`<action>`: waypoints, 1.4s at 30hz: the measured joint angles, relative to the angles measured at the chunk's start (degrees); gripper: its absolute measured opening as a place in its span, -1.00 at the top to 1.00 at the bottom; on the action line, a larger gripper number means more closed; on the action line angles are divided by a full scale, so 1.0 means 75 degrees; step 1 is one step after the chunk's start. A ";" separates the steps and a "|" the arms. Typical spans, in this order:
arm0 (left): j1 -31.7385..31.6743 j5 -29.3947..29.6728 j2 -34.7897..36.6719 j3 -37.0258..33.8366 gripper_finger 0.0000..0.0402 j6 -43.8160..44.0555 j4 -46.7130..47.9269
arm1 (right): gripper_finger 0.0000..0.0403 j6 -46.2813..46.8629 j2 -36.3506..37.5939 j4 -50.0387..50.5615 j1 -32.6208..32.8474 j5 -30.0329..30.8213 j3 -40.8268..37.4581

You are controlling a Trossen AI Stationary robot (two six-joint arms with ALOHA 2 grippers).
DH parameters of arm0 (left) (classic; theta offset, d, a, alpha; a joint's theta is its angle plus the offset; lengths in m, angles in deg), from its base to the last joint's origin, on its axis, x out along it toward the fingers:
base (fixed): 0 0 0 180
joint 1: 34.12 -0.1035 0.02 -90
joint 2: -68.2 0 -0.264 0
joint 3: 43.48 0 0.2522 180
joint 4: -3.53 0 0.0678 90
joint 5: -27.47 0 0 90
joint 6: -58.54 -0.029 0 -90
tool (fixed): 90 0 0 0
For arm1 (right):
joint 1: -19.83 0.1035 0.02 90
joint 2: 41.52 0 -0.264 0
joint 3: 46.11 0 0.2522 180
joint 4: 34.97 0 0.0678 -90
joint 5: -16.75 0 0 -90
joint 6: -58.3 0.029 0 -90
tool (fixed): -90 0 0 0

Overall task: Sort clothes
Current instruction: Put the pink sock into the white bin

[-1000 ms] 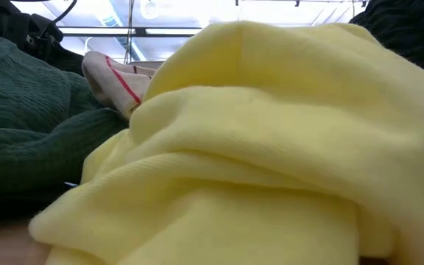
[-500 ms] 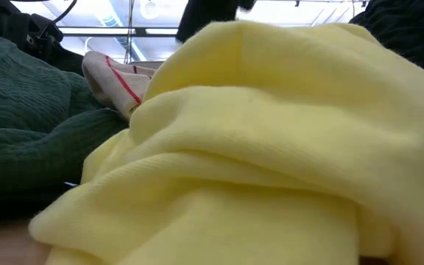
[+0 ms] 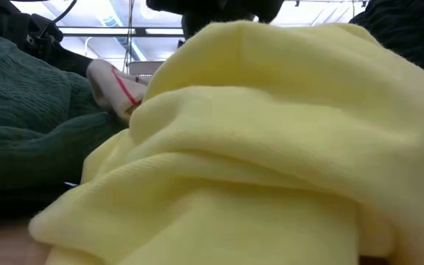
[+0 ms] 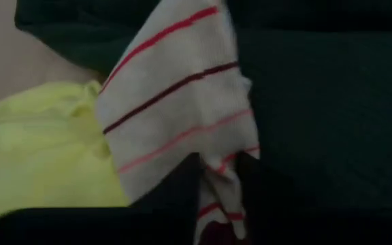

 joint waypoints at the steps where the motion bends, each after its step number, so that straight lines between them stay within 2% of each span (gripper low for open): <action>1: 0.0003 0.0000 0.0000 0.0000 0.32 0.0000 0.0000 | 0.77 0.0037 0.0045 0.0035 -0.0010 0.0003 -0.0002; 3: 0.0000 0.0000 0.0003 0.0000 0.32 0.0000 -0.0002 | 0.93 0.0107 0.0180 0.0020 -0.0043 -0.0020 -0.0003; 9: 0.0001 -0.0001 0.0001 0.0000 0.32 0.0000 0.0000 | 0.98 0.0131 0.0917 0.0022 -0.0065 0.0075 -0.0003; 16: 0.0003 0.0000 0.0003 0.0000 0.32 0.0000 0.0000 | 0.98 0.0262 0.2321 -0.0043 -0.0138 0.1286 -0.0003; 20: 0.0000 0.0000 0.0000 0.0000 0.32 0.0000 0.0000 | 0.99 -0.0094 0.3174 -0.0178 -0.0402 0.1975 -0.0003; 27: 0.0003 0.0000 0.0003 0.0000 0.32 0.0000 0.0000 | 0.99 -0.0883 0.4160 -0.0452 -0.1381 0.2224 -0.0003; 33: 0.0003 0.0000 0.0002 0.0000 0.32 0.0003 0.0000 | 0.97 -0.0971 0.4295 -0.0377 -0.2600 0.2227 0.0000; 38: 0.0001 0.0000 0.0000 0.0000 0.32 0.0001 0.0000 | 0.86 -0.0683 0.4236 -0.0254 -0.3508 0.2163 0.0000; 42: 0.0003 0.0000 0.0001 0.0000 0.32 0.0003 0.0000 | 0.69 -0.0663 0.4185 0.0211 -0.4051 0.1694 0.0000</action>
